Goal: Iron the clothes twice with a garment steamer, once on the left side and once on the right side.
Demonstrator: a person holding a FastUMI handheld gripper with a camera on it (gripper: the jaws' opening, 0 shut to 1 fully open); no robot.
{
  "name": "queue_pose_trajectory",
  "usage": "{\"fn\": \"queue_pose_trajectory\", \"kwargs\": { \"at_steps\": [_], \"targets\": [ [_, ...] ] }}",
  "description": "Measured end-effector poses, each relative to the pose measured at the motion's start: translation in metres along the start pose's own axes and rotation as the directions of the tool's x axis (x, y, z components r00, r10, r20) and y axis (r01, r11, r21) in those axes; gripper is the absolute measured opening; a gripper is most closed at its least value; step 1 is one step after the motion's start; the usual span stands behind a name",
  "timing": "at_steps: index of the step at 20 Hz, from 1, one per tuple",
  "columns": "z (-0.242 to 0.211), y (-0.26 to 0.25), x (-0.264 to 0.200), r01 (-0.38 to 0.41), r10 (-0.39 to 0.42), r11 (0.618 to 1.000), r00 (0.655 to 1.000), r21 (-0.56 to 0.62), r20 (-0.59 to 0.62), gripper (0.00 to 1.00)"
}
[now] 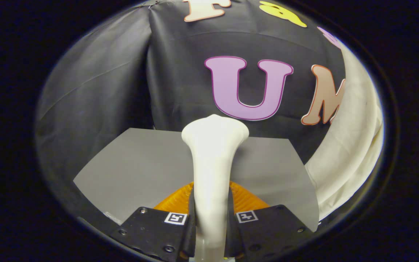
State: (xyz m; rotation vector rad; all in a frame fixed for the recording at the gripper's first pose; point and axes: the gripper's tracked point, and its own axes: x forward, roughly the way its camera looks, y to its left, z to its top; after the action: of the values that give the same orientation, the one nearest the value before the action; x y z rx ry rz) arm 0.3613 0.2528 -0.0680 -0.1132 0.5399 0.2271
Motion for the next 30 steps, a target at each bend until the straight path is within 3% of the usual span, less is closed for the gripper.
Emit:
{"fn": "queue_pose_trajectory", "kwargs": {
  "at_steps": [6, 14, 24, 26, 30],
  "targets": [
    [-0.018, -0.001, -0.068, -0.021, 0.018, 0.999, 0.998, 0.041, 0.065, 0.34],
    [0.016, -0.02, -0.192, -0.088, 0.064, 0.993, 0.958, 0.075, 0.281, 0.31],
    [0.052, -0.129, -0.299, -0.041, 0.004, 0.995, 0.916, 0.085, 0.401, 0.31],
    [0.064, -0.158, -0.307, -0.01, -0.039, 0.994, 0.901, 0.111, 0.433, 0.32],
    [0.075, -0.205, -0.298, 0.003, -0.069, 0.988, 0.902, 0.153, 0.426, 0.32]
  ]
}}
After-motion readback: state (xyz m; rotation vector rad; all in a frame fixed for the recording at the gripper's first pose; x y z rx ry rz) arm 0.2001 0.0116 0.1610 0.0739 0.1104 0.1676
